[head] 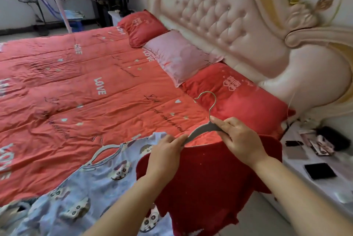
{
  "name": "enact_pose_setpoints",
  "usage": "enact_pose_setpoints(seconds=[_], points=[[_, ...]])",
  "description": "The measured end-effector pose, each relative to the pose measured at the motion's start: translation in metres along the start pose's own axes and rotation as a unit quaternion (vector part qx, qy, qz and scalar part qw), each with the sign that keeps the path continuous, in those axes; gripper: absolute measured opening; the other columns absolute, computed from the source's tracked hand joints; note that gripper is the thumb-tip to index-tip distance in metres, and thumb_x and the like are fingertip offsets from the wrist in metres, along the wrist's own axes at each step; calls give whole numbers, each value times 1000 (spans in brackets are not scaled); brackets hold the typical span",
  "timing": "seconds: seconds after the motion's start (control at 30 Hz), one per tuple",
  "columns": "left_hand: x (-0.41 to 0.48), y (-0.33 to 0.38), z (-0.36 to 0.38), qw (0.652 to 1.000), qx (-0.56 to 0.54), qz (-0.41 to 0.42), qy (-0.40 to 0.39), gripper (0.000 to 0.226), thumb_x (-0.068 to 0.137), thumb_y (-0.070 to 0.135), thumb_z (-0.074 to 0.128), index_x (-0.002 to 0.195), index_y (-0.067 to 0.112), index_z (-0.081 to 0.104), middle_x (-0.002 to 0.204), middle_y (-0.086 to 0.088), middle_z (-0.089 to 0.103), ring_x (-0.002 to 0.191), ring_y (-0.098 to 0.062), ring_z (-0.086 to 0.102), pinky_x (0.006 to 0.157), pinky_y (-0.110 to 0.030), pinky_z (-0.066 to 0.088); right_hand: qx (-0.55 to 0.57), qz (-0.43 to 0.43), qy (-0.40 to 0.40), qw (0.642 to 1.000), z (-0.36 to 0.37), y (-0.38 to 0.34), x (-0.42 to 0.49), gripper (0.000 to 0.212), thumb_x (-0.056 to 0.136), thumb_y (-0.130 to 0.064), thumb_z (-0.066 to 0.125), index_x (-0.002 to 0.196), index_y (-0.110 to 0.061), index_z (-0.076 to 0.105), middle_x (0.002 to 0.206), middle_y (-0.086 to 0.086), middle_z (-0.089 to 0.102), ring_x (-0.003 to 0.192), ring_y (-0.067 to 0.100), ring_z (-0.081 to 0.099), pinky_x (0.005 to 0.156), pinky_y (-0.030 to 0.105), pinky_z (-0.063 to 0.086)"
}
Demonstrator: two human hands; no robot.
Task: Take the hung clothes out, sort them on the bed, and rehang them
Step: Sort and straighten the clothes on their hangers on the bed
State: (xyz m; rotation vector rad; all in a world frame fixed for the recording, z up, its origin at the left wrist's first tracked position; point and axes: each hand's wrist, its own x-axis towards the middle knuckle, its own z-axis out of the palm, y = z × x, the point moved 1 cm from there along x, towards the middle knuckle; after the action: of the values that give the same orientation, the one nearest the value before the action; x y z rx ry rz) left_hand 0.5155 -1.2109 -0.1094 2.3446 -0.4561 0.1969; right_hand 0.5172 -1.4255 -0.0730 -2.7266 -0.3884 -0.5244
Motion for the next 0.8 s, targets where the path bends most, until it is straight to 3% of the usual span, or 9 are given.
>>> enact_pose_setpoints(seconds=[0.13,0.27,0.4,0.5,0.6,0.7,0.8], points=[[48,-27,47,999,14,-33,-13,40,76,10,51,112,25,62,77,-7,60,69,-30,59,55,-42,52,34,6,-44,998,46,58,38,51,80,-13,70,126,-29,58,88,-4,60,80,15,60,65,24,46],[82,-59,74,994,59,-80,-40,41,87,6,46,123,23,58,94,-8,58,87,-28,54,67,-38,46,61,-3,-86,994,92,93,73,49,83,-13,68,128,-28,57,86,0,61,79,23,62,64,33,50],[111,-89,88,991,70,-109,-32,41,79,11,45,114,18,63,87,-10,62,81,-34,57,66,-40,45,79,-2,-102,992,137,112,106,49,84,-14,66,129,-29,55,89,2,60,83,25,61,66,41,54],[127,-119,100,985,102,-130,-39,49,77,8,56,125,20,57,110,-7,62,103,-33,56,85,-42,45,74,19,-111,991,174,121,131,49,86,-13,64,131,-26,54,92,7,60,87,29,59,71,41,51],[128,-147,111,967,147,-187,-88,62,85,12,59,142,24,37,144,-6,38,132,-26,35,107,-37,29,23,71,-150,986,218,129,147,54,86,-16,62,137,-24,47,106,11,58,99,33,54,84,42,45],[113,-164,123,955,152,-216,-134,63,86,13,56,144,25,33,149,-4,31,134,-24,31,109,-34,26,29,108,-236,965,254,122,138,51,87,-17,60,136,-20,48,123,13,53,112,33,49,96,39,38],[90,-172,130,949,142,-237,-152,60,86,15,54,142,26,36,147,-1,35,133,-21,33,109,-33,28,54,101,-294,949,273,105,106,44,90,-20,58,133,-19,51,125,10,53,116,30,47,100,36,36]])
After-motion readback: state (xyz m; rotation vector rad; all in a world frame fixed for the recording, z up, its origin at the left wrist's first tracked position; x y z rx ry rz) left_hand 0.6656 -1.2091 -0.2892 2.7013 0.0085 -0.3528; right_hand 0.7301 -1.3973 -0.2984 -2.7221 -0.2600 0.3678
